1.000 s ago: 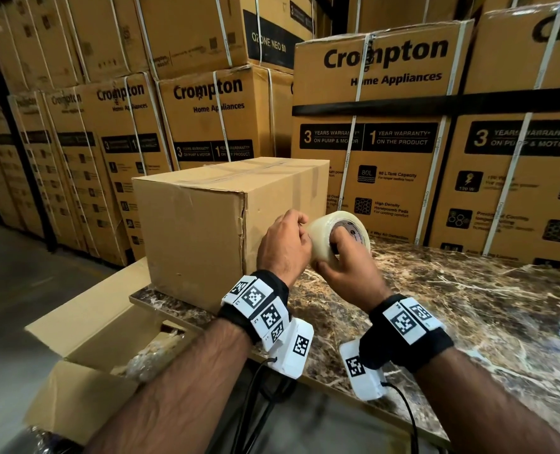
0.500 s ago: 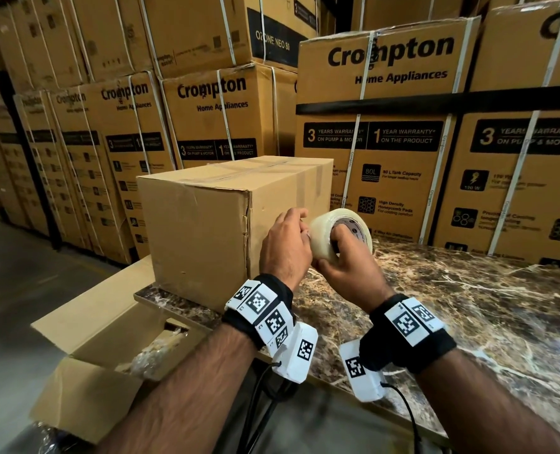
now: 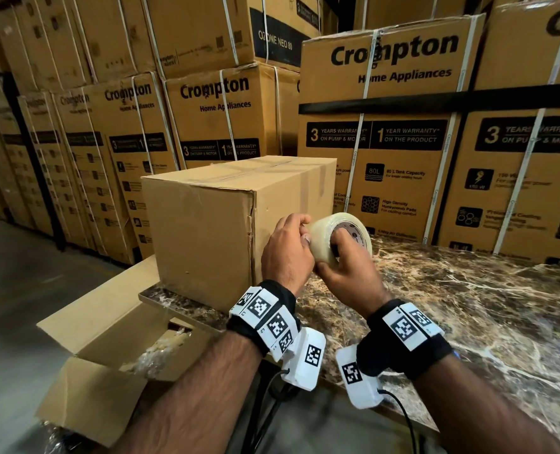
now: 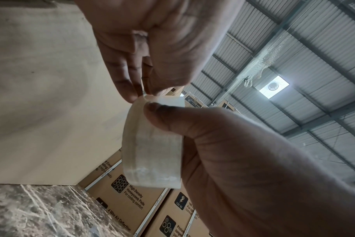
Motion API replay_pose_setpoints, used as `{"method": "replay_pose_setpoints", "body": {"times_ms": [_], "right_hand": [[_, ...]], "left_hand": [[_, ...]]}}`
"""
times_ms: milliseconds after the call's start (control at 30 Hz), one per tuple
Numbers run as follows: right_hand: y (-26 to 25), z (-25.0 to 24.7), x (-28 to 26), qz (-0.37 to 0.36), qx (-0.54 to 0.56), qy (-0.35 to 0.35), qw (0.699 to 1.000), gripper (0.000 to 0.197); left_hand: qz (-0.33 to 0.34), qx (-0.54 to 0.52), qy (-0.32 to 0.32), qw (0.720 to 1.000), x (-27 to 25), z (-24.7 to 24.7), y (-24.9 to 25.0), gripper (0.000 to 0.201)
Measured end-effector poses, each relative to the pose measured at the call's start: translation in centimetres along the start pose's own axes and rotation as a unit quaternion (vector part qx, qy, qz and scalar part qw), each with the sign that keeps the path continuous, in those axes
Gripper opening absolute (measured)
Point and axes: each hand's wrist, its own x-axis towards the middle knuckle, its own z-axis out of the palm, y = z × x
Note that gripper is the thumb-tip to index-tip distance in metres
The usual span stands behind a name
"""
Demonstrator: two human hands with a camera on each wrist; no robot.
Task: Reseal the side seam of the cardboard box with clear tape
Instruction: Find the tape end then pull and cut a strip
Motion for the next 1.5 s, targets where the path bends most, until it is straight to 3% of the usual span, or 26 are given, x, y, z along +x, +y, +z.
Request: {"method": "replay_pose_setpoints", "body": {"times_ms": [300,567,800,1166,1500], "right_hand": [[0.1,-0.8,0.7,-0.004,-0.039,-0.014,0.999,0.024],[0.5,-1.3,0.2,0.019,0.000,-0.003,1.000,0.026],[0.7,-1.2,0.3,0.023,-0.001,-0.011,1.000,0.027],[0.6,-1.1,-0.2,0.018,-0.016,-0.005,1.000,0.027],[0.7,-1.0,-0.1,0.012,-0.020,-0.012,1.000,0.025]], "left_hand": [[-0.007,0.001,0.003,1.000,0.2,0.4,0.0,0.029],[0.022,0.024,-0.003,0.999,0.3,0.1,-0.5,0.009],[0.036,0.012,-0.028,0.999,0.8,-0.5,-1.1,0.014],[0.026,0.004,-0.047,0.999,0.9,-0.6,-1.1,0.005],[0.028,-0.036,-0.071,0.996,1.1,-0.4,-0.8,0.027]]}}
